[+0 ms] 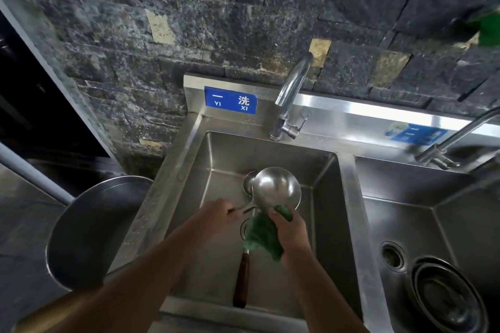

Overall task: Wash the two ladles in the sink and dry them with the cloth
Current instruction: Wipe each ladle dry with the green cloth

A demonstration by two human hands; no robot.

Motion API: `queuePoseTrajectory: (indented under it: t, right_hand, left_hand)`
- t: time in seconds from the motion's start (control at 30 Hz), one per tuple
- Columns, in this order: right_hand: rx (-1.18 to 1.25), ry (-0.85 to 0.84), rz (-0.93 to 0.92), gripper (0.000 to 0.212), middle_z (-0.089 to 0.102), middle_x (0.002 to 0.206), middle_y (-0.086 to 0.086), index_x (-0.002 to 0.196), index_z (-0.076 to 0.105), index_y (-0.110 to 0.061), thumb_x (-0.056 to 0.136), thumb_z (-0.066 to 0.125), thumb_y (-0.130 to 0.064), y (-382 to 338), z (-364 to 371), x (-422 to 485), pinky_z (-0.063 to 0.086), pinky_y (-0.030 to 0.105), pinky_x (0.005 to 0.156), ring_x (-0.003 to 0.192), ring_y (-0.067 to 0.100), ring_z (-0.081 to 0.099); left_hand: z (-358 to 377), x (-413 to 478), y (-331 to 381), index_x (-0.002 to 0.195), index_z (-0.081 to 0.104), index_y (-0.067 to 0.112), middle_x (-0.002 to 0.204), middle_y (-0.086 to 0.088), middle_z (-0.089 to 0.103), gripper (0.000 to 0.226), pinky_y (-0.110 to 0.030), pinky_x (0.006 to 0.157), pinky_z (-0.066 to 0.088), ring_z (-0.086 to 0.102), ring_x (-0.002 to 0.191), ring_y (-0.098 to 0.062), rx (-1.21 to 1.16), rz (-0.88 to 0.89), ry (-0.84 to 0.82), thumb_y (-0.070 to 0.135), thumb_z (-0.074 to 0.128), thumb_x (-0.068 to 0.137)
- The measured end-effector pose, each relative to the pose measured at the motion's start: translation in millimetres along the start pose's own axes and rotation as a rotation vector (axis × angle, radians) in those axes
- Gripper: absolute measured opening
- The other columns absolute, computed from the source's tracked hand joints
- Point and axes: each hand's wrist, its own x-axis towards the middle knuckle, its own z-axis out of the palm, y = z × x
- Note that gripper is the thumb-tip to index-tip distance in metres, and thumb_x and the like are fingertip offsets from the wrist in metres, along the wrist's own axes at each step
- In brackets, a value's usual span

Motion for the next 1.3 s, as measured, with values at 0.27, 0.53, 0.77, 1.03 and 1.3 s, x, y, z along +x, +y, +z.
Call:
queuePoseTrajectory:
  t: [0.27, 0.53, 0.77, 1.03, 1.3]
  right_hand:
    - [0.21, -0.014, -0.11, 0.012, 0.065, 0.108, 0.011, 0.104, 0.062, -0.02, 0.093, 0.061, -0.022, -53, -37, 2, 0.054, 0.053, 0.089, 0.098, 0.032, 0.066]
    - [-0.491, 0.142, -0.489, 0.042, 0.047, 0.122, 0.005, 0.123, 0.063, -0.018, 0.082, 0.072, -0.021, -32, 15, 24, 0.035, 0.02, 0.088, 0.096, 0.014, 0.05]
    - [-1.114, -0.278, -0.459, 0.019, 0.061, 0.105, -0.003, 0.099, 0.062, -0.029, 0.084, 0.061, -0.017, -41, 14, 35, 0.052, 0.033, 0.082, 0.093, 0.021, 0.064]
    - [-1.014, 0.066, -0.761, 0.032, 0.043, 0.125, 0.007, 0.118, 0.058, -0.022, 0.087, 0.065, -0.021, -43, 14, 42, 0.055, 0.04, 0.079, 0.091, 0.031, 0.064]
    - [-1.315, -0.22, -0.518, 0.028, 0.063, 0.112, -0.002, 0.109, 0.061, -0.032, 0.085, 0.054, -0.02, -41, 14, 45, 0.05, 0.034, 0.078, 0.101, 0.025, 0.063]
  left_hand:
    - [-10, -3, -6, 0.087, 0.068, 0.005, 0.059, 0.004, 0.05, 0.035, -0.018, 0.046, 0.032, 0.044, 0.049, -0.006, 0.11, 0.061, -0.045, 0.035, 0.054, 0.097]
    - [6, -13, 11, 0.074, 0.056, 0.022, 0.063, 0.005, 0.051, 0.025, -0.023, 0.052, 0.033, 0.048, 0.058, -0.012, 0.166, 0.173, -0.052, 0.036, 0.054, 0.095]
    - [-14, -17, -14, 0.072, 0.055, 0.024, 0.062, 0.004, 0.054, 0.029, -0.026, 0.056, 0.037, 0.054, 0.059, -0.012, 0.227, 0.1, -0.015, 0.045, 0.054, 0.092]
    - [3, -28, -2, 0.071, 0.05, 0.022, 0.059, 0.005, 0.046, 0.031, -0.026, 0.056, 0.035, 0.049, 0.061, -0.015, 0.155, 0.138, 0.016, 0.042, 0.052, 0.094]
    - [1, -29, -13, 0.094, 0.062, 0.02, 0.086, -0.003, 0.066, 0.031, -0.032, 0.066, 0.045, 0.065, 0.082, -0.025, 0.241, 0.04, 0.098, 0.049, 0.05, 0.093]
